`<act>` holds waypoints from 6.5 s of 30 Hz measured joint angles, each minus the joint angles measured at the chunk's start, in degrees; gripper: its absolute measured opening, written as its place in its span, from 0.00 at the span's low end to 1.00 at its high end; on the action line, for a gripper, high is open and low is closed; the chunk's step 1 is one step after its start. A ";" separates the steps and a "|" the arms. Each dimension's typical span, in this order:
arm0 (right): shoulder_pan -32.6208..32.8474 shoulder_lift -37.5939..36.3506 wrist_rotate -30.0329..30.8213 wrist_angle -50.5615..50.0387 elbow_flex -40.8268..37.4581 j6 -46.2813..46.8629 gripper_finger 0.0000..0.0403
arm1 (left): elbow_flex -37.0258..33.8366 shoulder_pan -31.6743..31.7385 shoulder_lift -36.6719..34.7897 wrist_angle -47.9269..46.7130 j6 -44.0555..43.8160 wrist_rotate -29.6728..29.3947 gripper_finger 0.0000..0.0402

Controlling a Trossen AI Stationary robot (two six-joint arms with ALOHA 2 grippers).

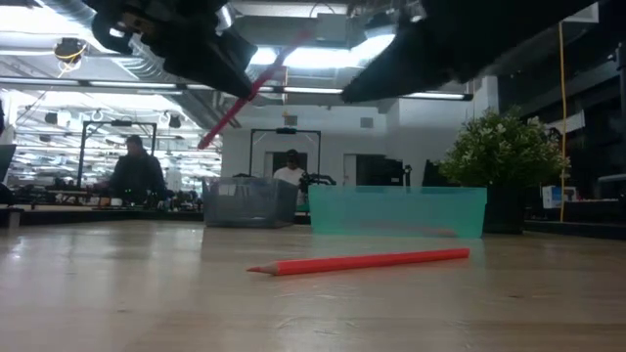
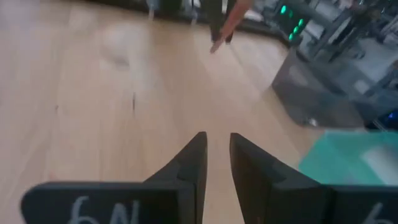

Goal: Sort pens & pencils
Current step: Put the red pencil into the green bin

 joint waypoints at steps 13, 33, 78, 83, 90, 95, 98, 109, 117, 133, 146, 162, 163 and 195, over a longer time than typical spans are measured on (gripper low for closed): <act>-2.42 0.83 2.25 9.12 0.02 -7.11 0.18 | -2.39 3.98 -0.51 7.26 4.53 2.53 0.03; -6.77 0.79 -2.17 13.68 0.02 -4.52 0.18 | -2.39 8.53 -0.51 11.08 7.23 7.91 0.03; -10.77 0.74 -4.46 24.39 0.02 -14.90 0.39 | -2.32 8.99 -0.48 10.85 7.13 9.60 0.03; -11.76 0.74 -8.43 25.08 0.02 -14.46 0.35 | -2.32 8.99 -0.48 10.87 7.02 9.60 0.03; -13.46 0.74 -13.25 26.16 0.02 -14.39 0.15 | -2.32 8.97 -0.48 10.87 6.77 9.59 0.03; -13.46 0.74 -13.07 25.68 0.02 -14.79 0.06 | -2.32 8.97 -0.46 10.57 6.64 9.55 0.03; -13.46 0.74 -13.15 25.65 0.02 -14.48 0.08 | -2.32 8.97 -0.46 10.54 6.68 9.55 0.03; -13.42 0.74 -13.18 25.54 0.02 -16.06 0.06 | -2.32 8.97 -0.46 10.43 6.36 9.52 0.04; -12.38 0.73 -8.58 24.66 0.04 -18.54 0.06 | -2.32 8.95 -0.46 10.52 3.72 5.64 0.16; -9.33 -6.40 6.98 7.13 0.04 -14.37 0.06 | -2.32 8.99 -0.46 5.79 4.06 -4.42 0.28; -11.70 -9.16 13.37 -6.37 0.07 -6.24 0.06 | -2.32 8.97 -0.46 2.70 0.72 -4.39 0.28; -24.35 -15.07 -2.84 -21.13 0.04 -2.23 0.06 | -2.32 8.97 -0.46 1.75 0.74 -4.37 0.28; -24.92 -15.41 -3.14 -22.02 0.04 -2.21 0.06 | -2.32 8.97 -0.46 1.54 0.74 -4.39 0.28; -43.07 -18.25 -28.13 -50.97 7.00 -5.69 0.06 | -2.32 9.01 -0.44 1.67 1.00 -4.39 0.28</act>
